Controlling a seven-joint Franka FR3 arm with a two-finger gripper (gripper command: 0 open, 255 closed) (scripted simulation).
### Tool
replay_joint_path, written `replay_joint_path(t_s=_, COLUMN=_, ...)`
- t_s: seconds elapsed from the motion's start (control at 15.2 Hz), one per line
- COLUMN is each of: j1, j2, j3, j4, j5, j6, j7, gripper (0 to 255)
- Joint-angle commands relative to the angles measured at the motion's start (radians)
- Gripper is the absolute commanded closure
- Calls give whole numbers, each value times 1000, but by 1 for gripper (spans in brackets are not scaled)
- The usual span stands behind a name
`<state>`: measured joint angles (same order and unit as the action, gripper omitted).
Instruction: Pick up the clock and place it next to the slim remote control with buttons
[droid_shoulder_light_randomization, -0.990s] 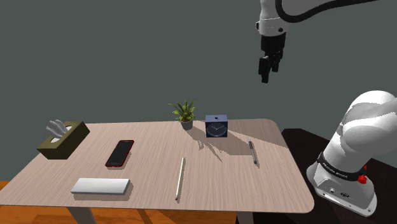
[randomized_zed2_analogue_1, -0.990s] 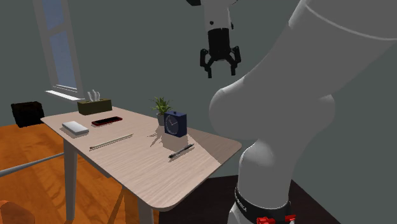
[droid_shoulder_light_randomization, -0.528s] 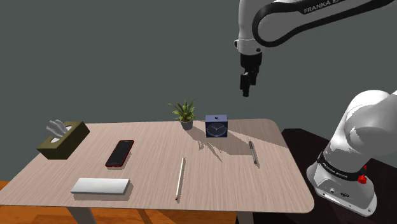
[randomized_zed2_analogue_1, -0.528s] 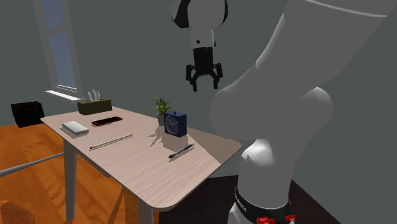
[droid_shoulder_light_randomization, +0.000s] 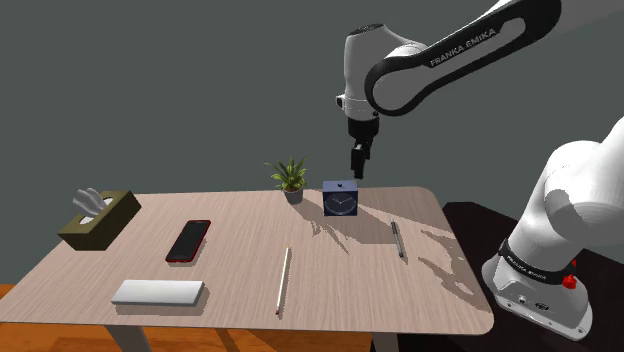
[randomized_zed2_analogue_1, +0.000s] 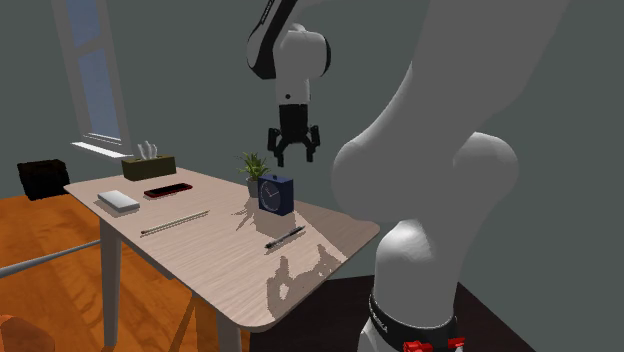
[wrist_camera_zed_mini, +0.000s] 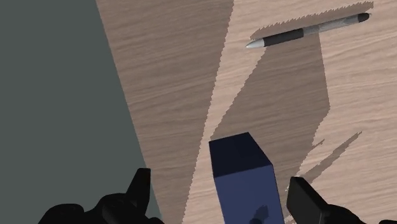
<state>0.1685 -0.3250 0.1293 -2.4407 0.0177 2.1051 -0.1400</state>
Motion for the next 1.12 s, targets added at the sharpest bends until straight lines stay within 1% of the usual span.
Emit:
replay_joint_path(t_s=0.0, j1=19, j2=65, j3=15, j4=22, j5=7, j6=55, j7=-18, gripper=0)
replay_joint_path(t_s=0.2, j1=43, j2=150, j3=35, j4=47, j5=14, j6=129, j7=-46, gripper=0)
replay_joint_path(t_s=0.66, j1=42, j2=209, j3=39, j4=5, j5=5, j6=229, j7=-38, gripper=0)
replay_joint_path(t_s=1.06, j1=41, j2=215, j3=39, j4=2, j5=4, j6=238, j7=-37, gripper=0)
